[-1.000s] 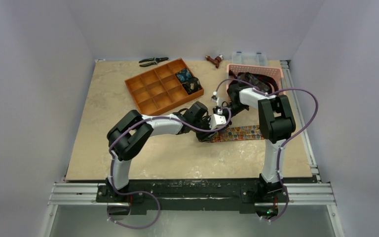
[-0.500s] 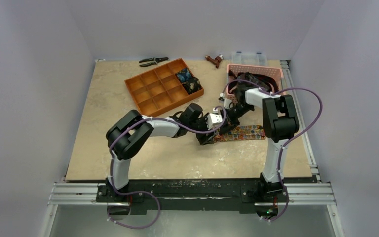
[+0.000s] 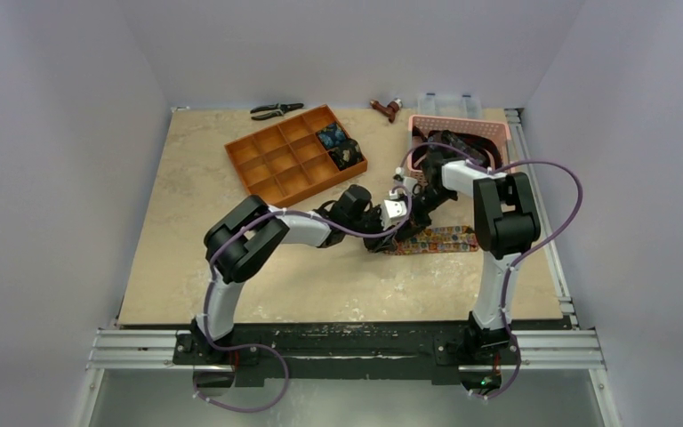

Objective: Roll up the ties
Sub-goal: Roll the tie at the center of the board.

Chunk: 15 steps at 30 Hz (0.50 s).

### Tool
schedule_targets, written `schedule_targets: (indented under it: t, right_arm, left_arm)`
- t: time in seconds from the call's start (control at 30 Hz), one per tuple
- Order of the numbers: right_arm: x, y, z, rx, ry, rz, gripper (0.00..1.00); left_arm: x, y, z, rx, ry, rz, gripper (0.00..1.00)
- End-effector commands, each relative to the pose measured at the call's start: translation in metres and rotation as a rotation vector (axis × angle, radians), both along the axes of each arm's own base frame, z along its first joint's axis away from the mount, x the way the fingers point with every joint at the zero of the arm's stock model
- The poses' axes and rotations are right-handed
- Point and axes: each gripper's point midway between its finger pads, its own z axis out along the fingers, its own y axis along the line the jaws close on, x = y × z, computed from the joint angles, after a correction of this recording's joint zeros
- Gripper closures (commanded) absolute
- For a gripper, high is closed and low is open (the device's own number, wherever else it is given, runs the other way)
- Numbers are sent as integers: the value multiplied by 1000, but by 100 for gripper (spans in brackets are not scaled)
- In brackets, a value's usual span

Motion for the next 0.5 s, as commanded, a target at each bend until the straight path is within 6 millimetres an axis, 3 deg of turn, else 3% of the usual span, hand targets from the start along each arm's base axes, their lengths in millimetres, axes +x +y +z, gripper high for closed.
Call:
schedule_targets:
  t: [0.0, 0.13, 0.2, 0.33, 0.47]
  right_arm:
    - [25, 2, -19, -54, -149, 66, 100]
    - [29, 16, 12, 56, -154, 84, 77]
    - [28, 21, 31, 108, -145, 87, 68]
    - [8, 30, 59, 216, -88, 91, 54]
    - [-15, 43, 66, 314, 27, 64, 46]
  left_arm:
    - [-10, 34, -24, 186, -11, 27, 73]
    - [-19, 76, -43, 347, -99, -21, 76]
    - [-23, 87, -50, 394, -113, -48, 76]
    - [-23, 91, -55, 435, -129, -77, 73]
    - [-18, 89, -58, 470, -127, -74, 69]
